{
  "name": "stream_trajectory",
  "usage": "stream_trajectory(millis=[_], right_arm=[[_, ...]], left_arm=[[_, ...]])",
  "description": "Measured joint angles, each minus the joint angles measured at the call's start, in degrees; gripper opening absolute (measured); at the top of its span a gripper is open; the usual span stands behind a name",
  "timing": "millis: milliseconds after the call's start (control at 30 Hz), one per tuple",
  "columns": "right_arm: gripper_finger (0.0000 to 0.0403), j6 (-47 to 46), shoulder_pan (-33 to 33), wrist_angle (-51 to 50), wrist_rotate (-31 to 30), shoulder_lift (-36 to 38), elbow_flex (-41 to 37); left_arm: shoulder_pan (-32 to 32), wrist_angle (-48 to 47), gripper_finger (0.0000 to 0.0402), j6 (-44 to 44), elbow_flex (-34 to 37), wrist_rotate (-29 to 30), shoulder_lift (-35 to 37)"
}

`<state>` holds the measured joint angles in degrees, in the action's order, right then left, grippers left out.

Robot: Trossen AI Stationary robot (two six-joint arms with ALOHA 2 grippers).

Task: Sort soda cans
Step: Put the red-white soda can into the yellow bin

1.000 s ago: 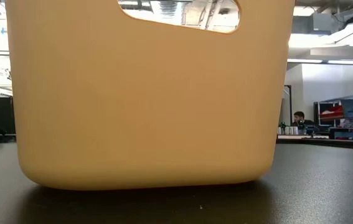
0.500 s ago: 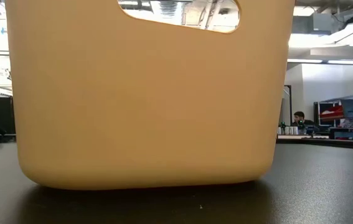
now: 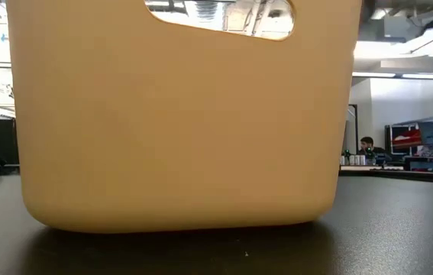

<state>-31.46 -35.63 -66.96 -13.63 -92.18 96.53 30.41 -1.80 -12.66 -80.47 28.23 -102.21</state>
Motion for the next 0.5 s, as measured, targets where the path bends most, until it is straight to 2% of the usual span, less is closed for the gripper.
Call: stream_trajectory(millis=[200,367,500], right_arm=[[0.0238,7.16,1.71,6.75,0.03,0.00,0.07],[0.0238,9.72,3.44,8.22,0.30,-0.40,0.07],[0.0239,11.48,4.41,9.20,0.15,-2.00,0.07]], left_arm=[[-3.17,2.47,0.0389,2.53,0.00,-2.69,-0.07],[-5.18,6.02,0.0389,3.31,0.00,-9.08,-0.07],[-6.22,6.10,0.0389,3.76,0.02,-10.20,-0.07]])
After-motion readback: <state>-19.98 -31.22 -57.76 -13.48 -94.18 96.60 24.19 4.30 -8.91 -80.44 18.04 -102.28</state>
